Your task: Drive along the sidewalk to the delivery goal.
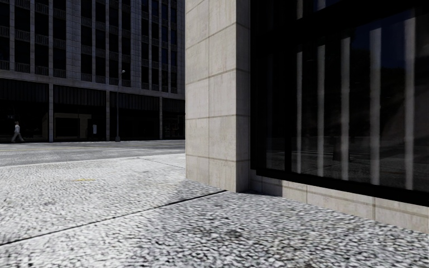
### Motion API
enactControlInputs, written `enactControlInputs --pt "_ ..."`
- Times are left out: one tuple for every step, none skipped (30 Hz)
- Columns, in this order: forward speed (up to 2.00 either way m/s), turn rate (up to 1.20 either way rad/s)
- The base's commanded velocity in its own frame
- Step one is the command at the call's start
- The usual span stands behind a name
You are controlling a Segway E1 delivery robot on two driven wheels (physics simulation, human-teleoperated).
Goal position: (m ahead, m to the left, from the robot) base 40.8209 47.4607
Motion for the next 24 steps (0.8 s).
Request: enactControlInputs --pt "0.0 0.0" --pt "0.0 0.0" --pt "0.0 0.0" --pt "0.0 0.0" --pt "0.0 0.0" --pt "0.0 0.0" --pt "0.0 0.0" --pt "0.0 0.0" --pt "0.0 0.0" --pt "0.0 0.0" --pt "0.0 0.0" --pt "0.0 0.0" --pt "0.0 0.0" --pt "0.0 0.0" --pt "0.0 0.0" --pt "0.0 0.0" --pt "0.0 0.0" --pt "0.0 0.0" --pt "0.0 0.0" --pt "0.0 0.0" --pt "0.0 0.0" --pt "0.0 0.0" --pt "0.0 0.0" --pt "0.0 0.0"
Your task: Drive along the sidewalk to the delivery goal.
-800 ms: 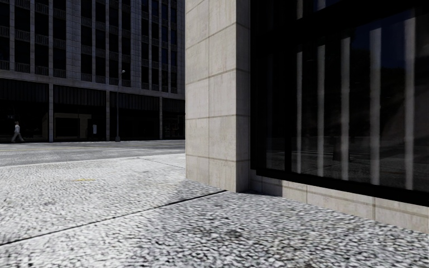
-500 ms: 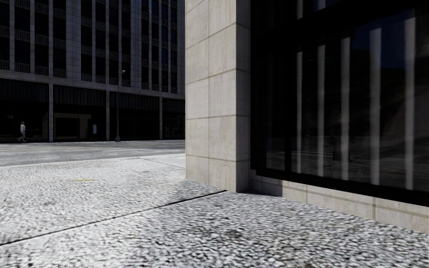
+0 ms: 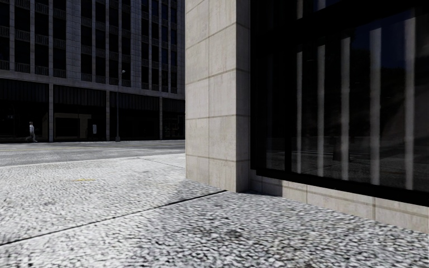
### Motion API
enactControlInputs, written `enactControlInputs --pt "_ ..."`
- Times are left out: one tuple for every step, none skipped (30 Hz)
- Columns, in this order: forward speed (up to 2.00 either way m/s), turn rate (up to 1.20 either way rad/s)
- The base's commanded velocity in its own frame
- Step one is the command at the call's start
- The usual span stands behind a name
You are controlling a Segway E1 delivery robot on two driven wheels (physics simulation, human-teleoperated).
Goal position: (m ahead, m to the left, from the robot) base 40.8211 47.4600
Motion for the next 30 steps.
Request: enactControlInputs --pt "0.0 0.0" --pt "0.0 0.0" --pt "0.0 0.0" --pt "0.0 0.0" --pt "0.0 0.0" --pt "0.0 0.0" --pt "0.42 0.0" --pt "0.62 0.0" --pt "0.62 0.0" --pt "0.67 0.0" --pt "0.69 0.0" --pt "0.7 0.0" --pt "0.7 0.0" --pt "0.74 0.11" --pt "0.88 0.17" --pt "1.0 0.31" --pt "1.0 0.31" --pt "1.04 0.44" --pt "1.05 0.51" --pt "1.05 0.52" --pt "1.05 0.52" --pt "1.05 0.52" --pt "1.05 0.53" --pt "1.05 0.53" --pt "1.05 0.53" --pt "1.05 0.53" --pt "1.06 0.53" --pt "1.06 0.53" --pt "1.06 0.53" --pt "1.06 0.53"
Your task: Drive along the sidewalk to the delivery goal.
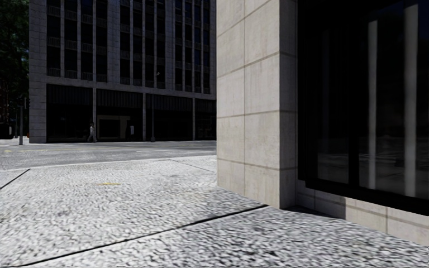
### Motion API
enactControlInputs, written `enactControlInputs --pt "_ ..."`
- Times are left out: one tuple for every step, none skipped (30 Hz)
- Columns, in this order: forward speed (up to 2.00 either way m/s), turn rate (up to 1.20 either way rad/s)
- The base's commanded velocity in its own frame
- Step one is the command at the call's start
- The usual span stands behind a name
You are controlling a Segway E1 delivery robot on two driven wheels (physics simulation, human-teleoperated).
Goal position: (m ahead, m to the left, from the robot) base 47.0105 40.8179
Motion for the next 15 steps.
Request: enactControlInputs --pt "1.06 0.53" --pt "1.06 0.53" --pt "1.06 0.5" --pt "1.07 0.48" --pt "1.07 0.48" --pt "1.09 0.46" --pt "1.09 0.46" --pt "1.1 0.45" --pt "1.1 0.45" --pt "1.1 0.37" --pt "1.1 0.24" --pt "1.11 0.09" --pt "1.12 0.0" --pt "1.12 0.0" --pt "1.12 0.0"
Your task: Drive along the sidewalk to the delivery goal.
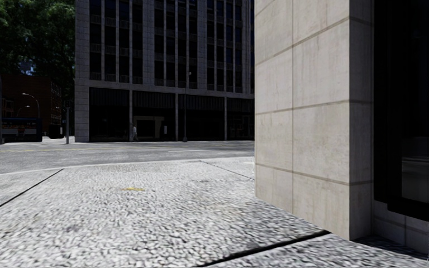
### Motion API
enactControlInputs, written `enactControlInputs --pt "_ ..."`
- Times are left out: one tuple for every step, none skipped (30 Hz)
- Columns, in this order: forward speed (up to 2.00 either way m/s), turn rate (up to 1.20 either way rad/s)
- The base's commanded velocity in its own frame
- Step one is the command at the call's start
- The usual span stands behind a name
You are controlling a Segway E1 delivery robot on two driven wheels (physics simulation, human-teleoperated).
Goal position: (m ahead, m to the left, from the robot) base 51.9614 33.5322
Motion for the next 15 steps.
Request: enactControlInputs --pt "1.12 0.0" --pt "1.12 0.0" --pt "1.12 0.0" --pt "1.12 0.0" --pt "1.12 0.0" --pt "1.12 0.0" --pt "1.13 0.0" --pt "1.16 0.0" --pt "1.17 0.07" --pt "1.17 0.07" --pt "1.17 0.31" --pt "1.17 0.37" --pt "1.17 0.39" --pt "1.17 0.39" --pt "1.18 0.39"
